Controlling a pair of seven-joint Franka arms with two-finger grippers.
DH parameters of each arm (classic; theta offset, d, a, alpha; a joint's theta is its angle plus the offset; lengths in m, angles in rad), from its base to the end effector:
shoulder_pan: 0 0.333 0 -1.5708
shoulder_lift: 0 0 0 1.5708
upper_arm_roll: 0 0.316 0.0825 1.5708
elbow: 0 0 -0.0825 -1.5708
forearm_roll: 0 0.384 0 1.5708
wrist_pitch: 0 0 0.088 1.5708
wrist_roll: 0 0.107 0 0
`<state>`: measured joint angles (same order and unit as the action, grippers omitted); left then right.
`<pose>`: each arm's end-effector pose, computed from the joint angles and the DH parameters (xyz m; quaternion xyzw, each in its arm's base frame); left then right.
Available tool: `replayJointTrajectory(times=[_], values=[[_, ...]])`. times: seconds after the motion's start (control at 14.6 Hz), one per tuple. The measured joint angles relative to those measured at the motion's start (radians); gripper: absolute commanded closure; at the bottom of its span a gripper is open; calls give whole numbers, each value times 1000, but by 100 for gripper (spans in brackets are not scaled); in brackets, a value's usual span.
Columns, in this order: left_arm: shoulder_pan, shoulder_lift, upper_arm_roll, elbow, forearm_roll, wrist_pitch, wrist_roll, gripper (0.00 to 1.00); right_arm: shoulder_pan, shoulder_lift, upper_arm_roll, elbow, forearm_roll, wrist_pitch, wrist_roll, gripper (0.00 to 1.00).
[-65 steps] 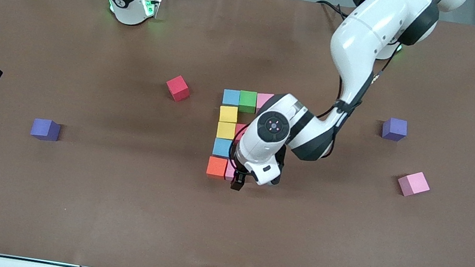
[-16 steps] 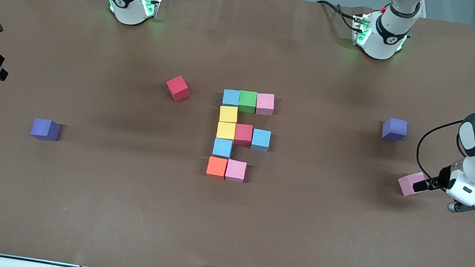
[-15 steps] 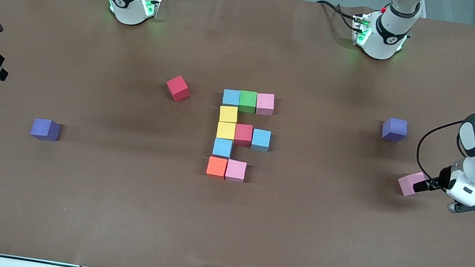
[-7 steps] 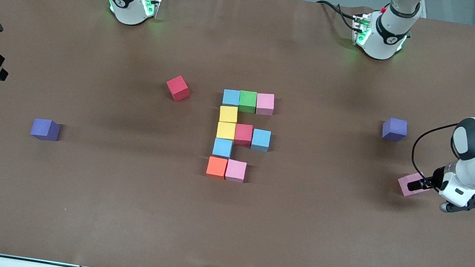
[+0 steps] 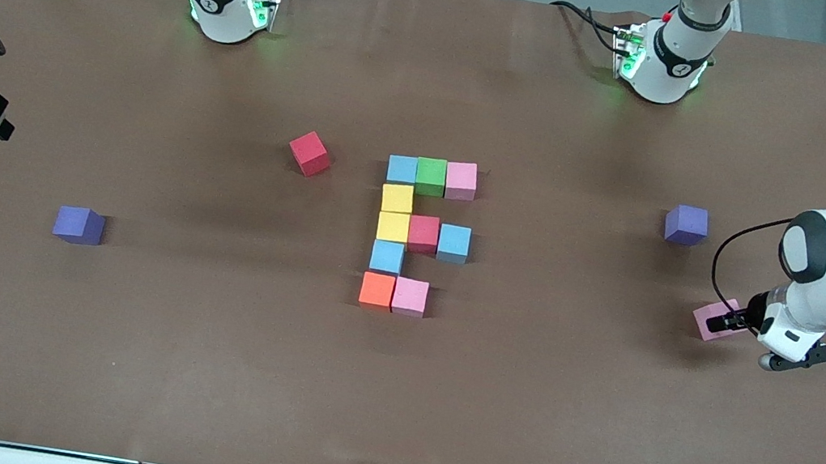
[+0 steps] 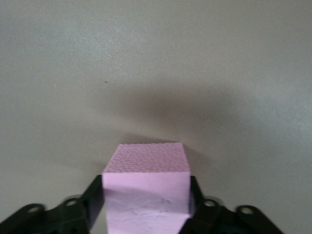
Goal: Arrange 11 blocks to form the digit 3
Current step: 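Carry the pink block with the left gripper beside the first pink block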
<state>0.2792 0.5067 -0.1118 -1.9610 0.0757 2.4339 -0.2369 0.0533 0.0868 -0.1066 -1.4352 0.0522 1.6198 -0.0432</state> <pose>0.6053 0.1046 0.2126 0.9838 0.1786 -0.0148 0.0025 0.5866 -0.0228 0.6443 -0.9986 0.0046 -0.0501 0.0191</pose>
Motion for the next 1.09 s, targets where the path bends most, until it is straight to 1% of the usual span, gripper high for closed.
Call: replayJointTrajectory(times=[0.07,0.27,0.34,0.41,0.48,0.62,0.89,1.09], values=[[-2,0,-2,11,0,0,-38,85,0,0,0,0,0,0,0,0],[-43,0,-15,58,0,-3,-182,87,0,0,0,0,0,0,0,0],[-72,0,-17,78,0,-10,-230,92,0,0,0,0,0,0,0,0],[-101,-1,-19,97,0,-21,-275,92,0,0,0,0,0,0,0,0],[-129,-1,-25,119,0,-36,-323,92,0,0,0,0,0,0,0,0],[-181,-2,-44,164,0,-88,-448,94,0,0,0,-1,0,0,0,0],[-335,2,-54,247,0,-161,-903,94,0,0,0,-1,0,0,0,0],[-463,50,-54,325,0,-190,-1226,94,0,0,0,-1,0,0,0,0]])
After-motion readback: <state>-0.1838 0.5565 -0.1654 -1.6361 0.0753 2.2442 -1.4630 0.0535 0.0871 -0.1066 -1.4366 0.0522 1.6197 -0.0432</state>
